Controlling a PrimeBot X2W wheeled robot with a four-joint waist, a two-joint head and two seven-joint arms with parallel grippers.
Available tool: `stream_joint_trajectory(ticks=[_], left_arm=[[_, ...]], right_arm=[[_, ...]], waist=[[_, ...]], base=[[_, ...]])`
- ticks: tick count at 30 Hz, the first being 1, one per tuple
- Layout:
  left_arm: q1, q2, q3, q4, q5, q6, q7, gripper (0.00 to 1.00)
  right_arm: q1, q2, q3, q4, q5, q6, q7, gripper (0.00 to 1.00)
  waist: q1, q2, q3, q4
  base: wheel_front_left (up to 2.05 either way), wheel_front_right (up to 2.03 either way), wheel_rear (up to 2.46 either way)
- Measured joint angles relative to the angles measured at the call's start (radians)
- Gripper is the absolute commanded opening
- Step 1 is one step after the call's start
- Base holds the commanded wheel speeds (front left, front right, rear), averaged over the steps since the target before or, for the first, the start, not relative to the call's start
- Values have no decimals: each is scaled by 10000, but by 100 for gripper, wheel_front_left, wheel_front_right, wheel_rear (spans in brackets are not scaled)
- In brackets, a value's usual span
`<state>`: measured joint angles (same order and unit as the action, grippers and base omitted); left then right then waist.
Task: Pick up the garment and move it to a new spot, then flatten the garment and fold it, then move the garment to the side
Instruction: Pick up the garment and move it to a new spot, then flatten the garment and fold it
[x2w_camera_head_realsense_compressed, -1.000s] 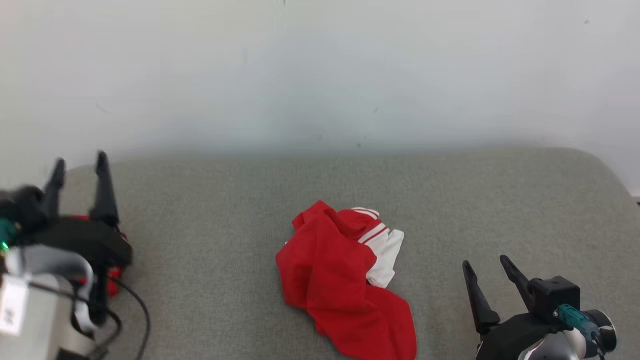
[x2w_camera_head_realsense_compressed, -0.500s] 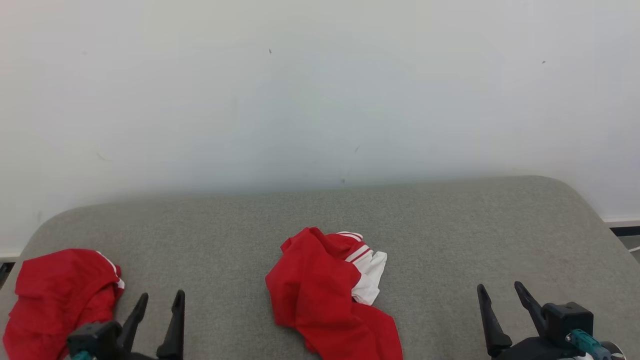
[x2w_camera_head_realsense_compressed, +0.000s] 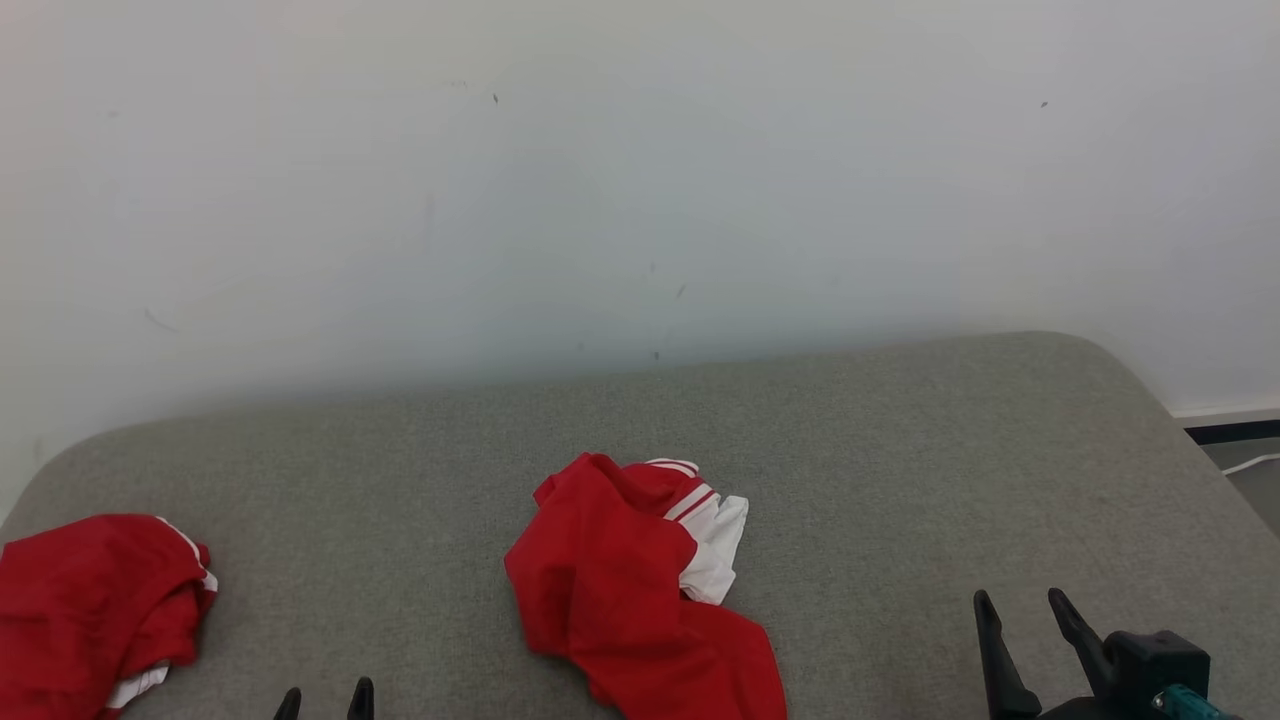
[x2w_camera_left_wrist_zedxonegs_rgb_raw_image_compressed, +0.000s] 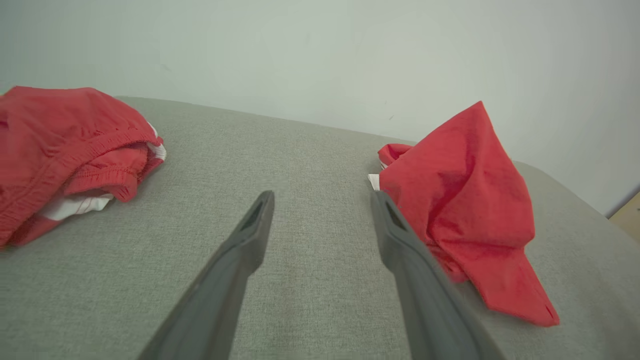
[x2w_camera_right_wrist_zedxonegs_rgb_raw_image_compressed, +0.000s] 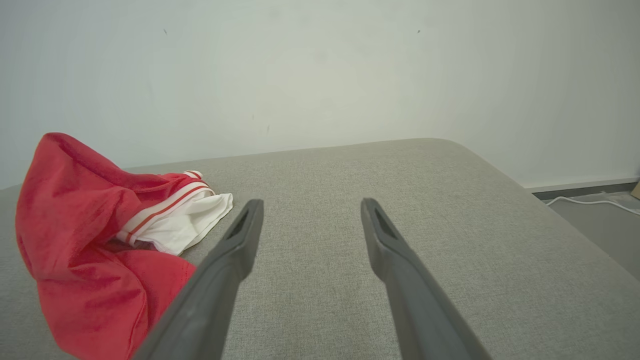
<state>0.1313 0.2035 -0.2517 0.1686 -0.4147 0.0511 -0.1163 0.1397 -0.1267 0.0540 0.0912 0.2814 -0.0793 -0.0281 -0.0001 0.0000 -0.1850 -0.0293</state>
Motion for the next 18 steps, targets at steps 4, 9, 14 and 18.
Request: stream_joint_trajectory(ticks=[4,9,14,18], left_arm=[[88,-15,-6,-207,0,17,12,100],[91,94,115,-311,0,105,13,100],[90,138,96,-464,2,109,104,100],[89,138,82,-523,4,117,198,100]], right_arm=[[188,-8,-148,-151,48,-12,-86,100],[181,-10,-92,-140,44,-12,-88,100],[178,4,-42,-153,44,-13,-130,100],[173,44,21,-161,44,-12,-132,100]], waist=[[0,0,61,50],[0,0,116,85],[1,0,154,84],[2,0,175,53]], base=[[0,0,0],[0,0,0],[0,0,0],[0,0,0]])
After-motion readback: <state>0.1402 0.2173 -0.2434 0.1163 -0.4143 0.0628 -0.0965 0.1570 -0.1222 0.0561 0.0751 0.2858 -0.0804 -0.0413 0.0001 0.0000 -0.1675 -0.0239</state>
